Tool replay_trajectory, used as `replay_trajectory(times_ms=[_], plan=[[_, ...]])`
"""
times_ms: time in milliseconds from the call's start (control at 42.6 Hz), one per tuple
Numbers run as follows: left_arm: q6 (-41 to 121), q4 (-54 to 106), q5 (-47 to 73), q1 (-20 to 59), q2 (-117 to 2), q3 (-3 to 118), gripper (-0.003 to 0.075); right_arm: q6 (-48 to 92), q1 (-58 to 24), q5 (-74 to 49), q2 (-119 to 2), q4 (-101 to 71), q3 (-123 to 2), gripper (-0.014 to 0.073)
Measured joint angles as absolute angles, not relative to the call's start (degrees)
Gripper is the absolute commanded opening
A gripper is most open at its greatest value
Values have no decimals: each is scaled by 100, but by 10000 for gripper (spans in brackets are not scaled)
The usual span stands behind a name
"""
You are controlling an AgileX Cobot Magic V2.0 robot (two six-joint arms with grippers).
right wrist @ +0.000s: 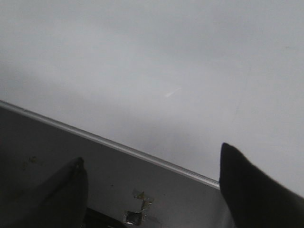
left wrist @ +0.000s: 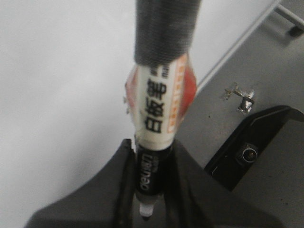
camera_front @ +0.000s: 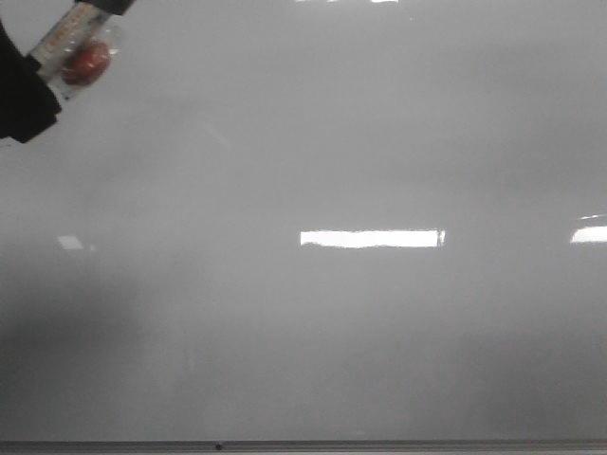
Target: Write number 9 on whiteboard
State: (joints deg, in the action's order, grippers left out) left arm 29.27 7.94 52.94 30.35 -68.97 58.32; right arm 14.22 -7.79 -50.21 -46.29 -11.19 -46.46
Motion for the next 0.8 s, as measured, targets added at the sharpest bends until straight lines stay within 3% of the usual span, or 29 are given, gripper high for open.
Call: replay_trajectory(times_ms=[352, 798], plan=[[3305, 807, 5661, 4581, -7642, 6160, -19, 3049, -1683, -6001, -5348, -1584, -5296, 591], [3790, 807, 5661, 5178, -8044, 6323, -19, 4926, -3028, -5906, -6083, -2890, -5375, 591]])
